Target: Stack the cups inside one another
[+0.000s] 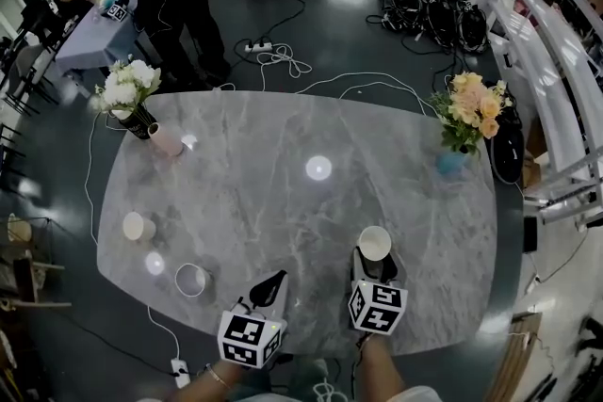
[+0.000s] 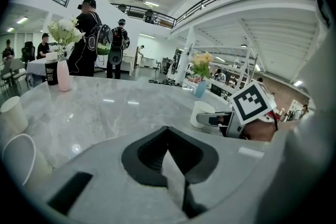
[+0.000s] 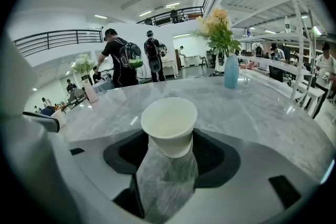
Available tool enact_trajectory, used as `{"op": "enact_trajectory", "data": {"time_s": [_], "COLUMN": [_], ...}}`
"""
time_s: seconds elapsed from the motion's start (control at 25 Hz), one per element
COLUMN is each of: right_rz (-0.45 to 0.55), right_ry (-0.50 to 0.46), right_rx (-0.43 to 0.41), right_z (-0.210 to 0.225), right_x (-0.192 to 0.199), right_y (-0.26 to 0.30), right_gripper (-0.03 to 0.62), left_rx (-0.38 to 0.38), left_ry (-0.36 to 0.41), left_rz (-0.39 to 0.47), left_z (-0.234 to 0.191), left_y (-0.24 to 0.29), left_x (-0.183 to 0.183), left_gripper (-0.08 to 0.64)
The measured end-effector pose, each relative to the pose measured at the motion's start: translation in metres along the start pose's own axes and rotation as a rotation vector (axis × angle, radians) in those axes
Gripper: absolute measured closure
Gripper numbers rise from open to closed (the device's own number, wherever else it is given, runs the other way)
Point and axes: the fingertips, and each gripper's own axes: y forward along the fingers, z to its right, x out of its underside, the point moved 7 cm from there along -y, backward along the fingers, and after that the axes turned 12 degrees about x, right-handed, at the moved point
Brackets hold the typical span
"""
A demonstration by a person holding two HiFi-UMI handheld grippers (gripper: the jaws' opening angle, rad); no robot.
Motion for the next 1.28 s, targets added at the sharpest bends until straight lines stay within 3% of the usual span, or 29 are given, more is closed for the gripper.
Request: {"op": "enact_trajectory", "data": {"time_s": [0.76,1.0,1.28], "right_rz": [0.052,0.087,0.106], "right_ry": [-0.053,-0.08,-0.113], "right_rx": [-0.039,-0.09,-0.171], "right_z": [-0.027,-0.056,-0.097], "right_x": [-0.026,-0.043,-0.052], "right_y": [-0.032,-0.048,-0.062], "right_gripper": [0.356,0.356,0.356], "left_rx": [-0.02,-0.054,-0.146], "left_ry": [-0.024,-0.042,-0.049], "left_rz": [0.089,0.145,0.213], "left_z": [-0.006,-0.012,-0.031], "left_y": [-0.03,-0.054,-0.097], "left_x": [-0.015,-0.024,-0.026], "left_gripper": [0.563,0.563,0.563]}}
